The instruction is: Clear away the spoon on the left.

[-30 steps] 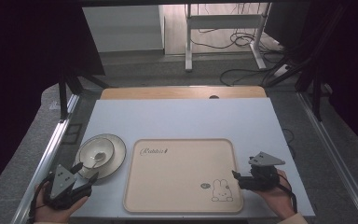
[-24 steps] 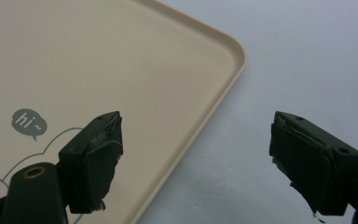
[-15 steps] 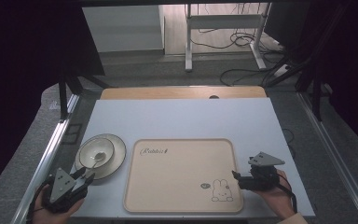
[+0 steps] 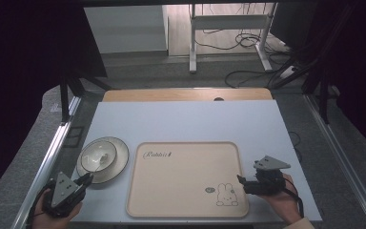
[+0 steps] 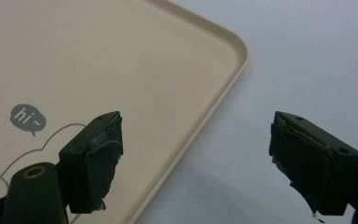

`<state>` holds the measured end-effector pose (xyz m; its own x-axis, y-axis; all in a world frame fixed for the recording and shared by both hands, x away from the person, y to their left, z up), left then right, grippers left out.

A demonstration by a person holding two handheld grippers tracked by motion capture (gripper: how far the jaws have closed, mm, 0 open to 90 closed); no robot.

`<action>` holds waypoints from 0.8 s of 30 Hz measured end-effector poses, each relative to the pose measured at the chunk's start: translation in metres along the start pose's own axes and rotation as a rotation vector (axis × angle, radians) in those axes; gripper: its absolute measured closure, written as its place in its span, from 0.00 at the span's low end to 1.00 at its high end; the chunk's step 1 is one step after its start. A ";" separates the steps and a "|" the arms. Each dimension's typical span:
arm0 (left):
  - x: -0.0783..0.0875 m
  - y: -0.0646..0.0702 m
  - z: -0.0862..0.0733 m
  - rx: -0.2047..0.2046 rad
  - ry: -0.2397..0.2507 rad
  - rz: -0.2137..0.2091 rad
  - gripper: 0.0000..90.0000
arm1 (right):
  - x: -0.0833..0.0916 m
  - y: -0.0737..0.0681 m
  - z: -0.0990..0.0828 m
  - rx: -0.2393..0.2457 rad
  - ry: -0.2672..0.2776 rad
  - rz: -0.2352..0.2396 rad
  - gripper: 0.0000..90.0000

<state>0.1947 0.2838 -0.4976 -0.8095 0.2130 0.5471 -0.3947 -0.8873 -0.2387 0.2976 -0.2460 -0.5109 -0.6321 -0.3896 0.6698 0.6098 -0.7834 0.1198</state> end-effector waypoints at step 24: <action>0.005 -0.008 0.003 0.041 0.029 0.046 0.99 | 0.000 0.000 0.000 0.011 -0.001 0.001 0.20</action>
Point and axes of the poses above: each handheld gripper's, and its own axes: x roughly backward along the jaws, z roughly out of its top, y roughly to its right, the point moved 4 cm from there along -x, roughly forward along the jaws
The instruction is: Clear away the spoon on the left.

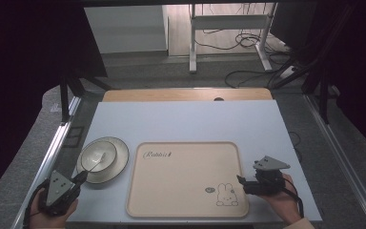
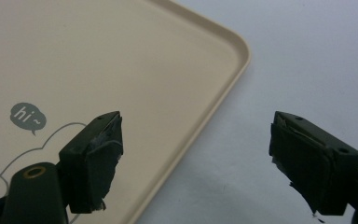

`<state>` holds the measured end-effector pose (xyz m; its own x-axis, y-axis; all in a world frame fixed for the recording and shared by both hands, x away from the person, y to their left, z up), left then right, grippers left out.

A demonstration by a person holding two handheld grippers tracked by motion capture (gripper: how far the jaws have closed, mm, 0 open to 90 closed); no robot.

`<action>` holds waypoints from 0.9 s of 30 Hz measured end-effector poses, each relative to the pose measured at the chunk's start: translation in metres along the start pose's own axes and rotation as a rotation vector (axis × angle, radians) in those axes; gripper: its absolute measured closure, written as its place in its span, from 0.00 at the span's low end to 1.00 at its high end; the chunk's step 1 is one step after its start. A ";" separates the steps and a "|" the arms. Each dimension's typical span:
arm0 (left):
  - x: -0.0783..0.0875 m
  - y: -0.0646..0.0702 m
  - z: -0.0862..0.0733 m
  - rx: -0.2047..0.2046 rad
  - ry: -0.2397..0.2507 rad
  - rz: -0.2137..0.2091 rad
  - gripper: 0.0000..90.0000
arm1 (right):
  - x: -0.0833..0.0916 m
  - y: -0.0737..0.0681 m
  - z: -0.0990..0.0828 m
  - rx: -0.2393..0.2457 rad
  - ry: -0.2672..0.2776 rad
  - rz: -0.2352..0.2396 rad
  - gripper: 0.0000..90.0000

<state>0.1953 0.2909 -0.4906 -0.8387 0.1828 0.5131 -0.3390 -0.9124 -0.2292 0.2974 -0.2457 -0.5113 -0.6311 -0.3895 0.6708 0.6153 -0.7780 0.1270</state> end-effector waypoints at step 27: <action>0.014 -0.003 0.013 0.034 0.082 0.013 1.00 | 0.001 0.000 0.000 -0.004 0.009 -0.003 0.20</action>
Point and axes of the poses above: each handheld gripper's, and its own axes: x roughly backward along the jaws, z roughly out of its top, y roughly to its right, the point moved 4 cm from there along -x, roughly forward along the jaws
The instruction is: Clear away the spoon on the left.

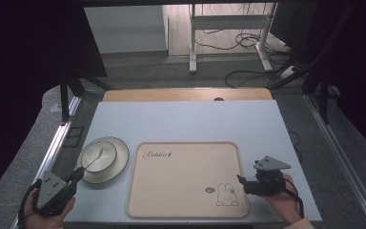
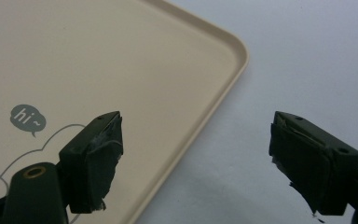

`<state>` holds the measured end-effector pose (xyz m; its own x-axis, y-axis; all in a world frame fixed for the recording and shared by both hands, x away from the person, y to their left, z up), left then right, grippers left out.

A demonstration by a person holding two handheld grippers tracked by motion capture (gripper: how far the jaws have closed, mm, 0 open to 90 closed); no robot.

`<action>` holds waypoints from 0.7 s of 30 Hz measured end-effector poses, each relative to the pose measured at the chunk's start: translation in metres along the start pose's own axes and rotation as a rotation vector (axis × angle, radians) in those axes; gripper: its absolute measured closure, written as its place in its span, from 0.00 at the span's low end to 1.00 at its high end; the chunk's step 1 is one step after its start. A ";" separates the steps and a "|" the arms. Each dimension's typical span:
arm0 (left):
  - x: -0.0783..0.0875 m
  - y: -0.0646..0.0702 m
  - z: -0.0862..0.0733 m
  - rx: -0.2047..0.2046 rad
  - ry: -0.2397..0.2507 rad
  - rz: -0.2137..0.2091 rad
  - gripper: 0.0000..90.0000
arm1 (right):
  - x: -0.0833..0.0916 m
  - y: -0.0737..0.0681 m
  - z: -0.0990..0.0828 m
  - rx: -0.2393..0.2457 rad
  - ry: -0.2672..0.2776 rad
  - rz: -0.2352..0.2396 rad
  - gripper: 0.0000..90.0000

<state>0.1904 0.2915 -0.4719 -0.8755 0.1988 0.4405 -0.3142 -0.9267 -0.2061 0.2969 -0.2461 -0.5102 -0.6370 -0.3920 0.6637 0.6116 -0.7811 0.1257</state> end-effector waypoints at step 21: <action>0.007 0.000 0.010 0.026 0.055 -0.005 1.00 | -0.001 0.000 0.000 0.006 -0.001 -0.002 0.20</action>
Point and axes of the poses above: each handheld gripper's, and its own axes: x roughly backward along the jaws, z roughly out of its top, y roughly to its right, the point moved 4 cm from there along -x, roughly forward along the jaws
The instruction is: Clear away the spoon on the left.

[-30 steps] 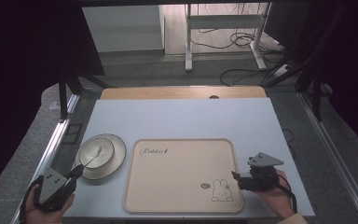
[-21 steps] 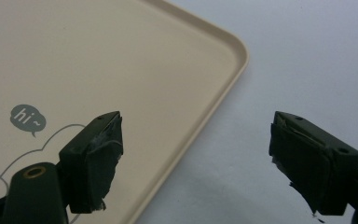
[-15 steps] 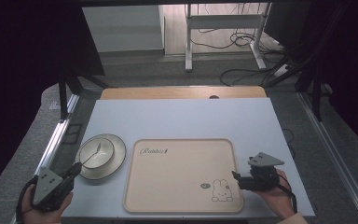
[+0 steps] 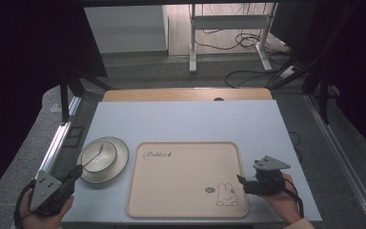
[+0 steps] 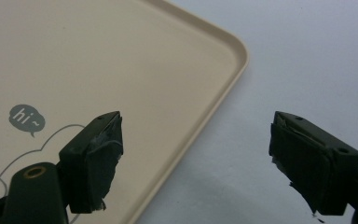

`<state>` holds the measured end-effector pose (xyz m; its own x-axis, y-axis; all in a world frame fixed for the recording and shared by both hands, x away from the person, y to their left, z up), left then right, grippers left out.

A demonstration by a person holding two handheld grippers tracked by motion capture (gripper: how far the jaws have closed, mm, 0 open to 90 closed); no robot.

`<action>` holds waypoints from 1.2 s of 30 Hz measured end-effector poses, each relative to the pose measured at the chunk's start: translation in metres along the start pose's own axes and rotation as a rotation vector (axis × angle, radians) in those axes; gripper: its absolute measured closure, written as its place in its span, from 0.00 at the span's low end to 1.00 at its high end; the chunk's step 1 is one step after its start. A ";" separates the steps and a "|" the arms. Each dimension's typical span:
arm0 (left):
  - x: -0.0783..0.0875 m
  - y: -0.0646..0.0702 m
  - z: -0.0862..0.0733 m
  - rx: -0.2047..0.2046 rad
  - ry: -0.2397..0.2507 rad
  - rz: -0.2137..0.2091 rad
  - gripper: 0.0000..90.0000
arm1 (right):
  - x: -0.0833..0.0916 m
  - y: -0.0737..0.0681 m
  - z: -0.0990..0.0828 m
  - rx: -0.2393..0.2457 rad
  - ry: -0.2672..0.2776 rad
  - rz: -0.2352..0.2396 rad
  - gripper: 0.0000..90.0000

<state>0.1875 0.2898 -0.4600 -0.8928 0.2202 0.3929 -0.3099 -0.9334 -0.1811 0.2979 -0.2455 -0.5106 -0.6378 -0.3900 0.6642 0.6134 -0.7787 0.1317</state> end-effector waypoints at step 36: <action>-0.008 0.017 0.042 -0.047 0.097 -0.050 1.00 | 0.000 0.000 0.000 -0.001 0.000 -0.002 0.20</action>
<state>0.2028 0.2598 -0.4281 -0.9028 0.2946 0.3134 -0.3675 -0.9068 -0.2065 0.2980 -0.2453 -0.5107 -0.6386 -0.3886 0.6642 0.6117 -0.7801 0.1317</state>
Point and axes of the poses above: each handheld gripper's, and its own axes: x roughly backward along the jaws, z roughly out of its top, y roughly to its right, the point moved 4 cm from there along -x, roughly forward along the jaws
